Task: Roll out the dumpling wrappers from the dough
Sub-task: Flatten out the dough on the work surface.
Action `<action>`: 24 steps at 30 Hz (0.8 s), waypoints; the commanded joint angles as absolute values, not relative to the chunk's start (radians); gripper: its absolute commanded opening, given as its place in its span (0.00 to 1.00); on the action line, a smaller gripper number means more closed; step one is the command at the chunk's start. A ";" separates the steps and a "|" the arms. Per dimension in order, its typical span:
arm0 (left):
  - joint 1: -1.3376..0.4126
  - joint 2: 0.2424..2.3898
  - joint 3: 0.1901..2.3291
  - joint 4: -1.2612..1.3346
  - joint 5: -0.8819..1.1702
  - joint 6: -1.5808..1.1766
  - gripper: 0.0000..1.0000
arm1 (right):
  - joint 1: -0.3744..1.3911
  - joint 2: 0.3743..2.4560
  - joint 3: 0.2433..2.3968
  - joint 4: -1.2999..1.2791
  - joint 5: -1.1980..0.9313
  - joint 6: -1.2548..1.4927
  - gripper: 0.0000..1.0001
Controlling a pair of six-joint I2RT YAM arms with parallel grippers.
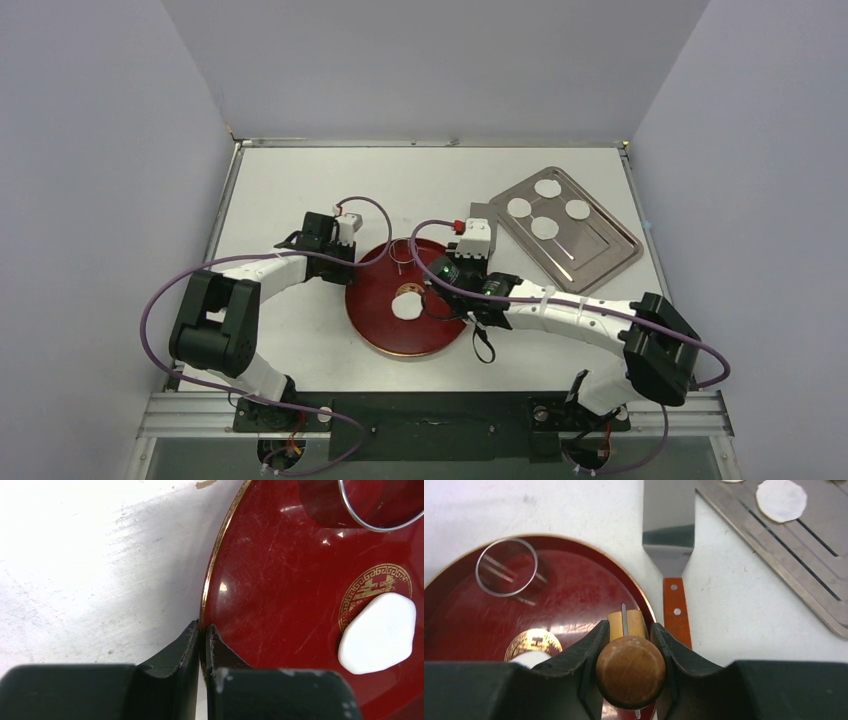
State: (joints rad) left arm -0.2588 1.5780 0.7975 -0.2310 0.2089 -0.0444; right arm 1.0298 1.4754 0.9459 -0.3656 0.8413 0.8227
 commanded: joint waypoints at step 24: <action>-0.252 1.543 0.802 -0.199 0.192 -0.015 0.00 | 1.107 1.627 0.963 -0.013 0.560 0.556 0.00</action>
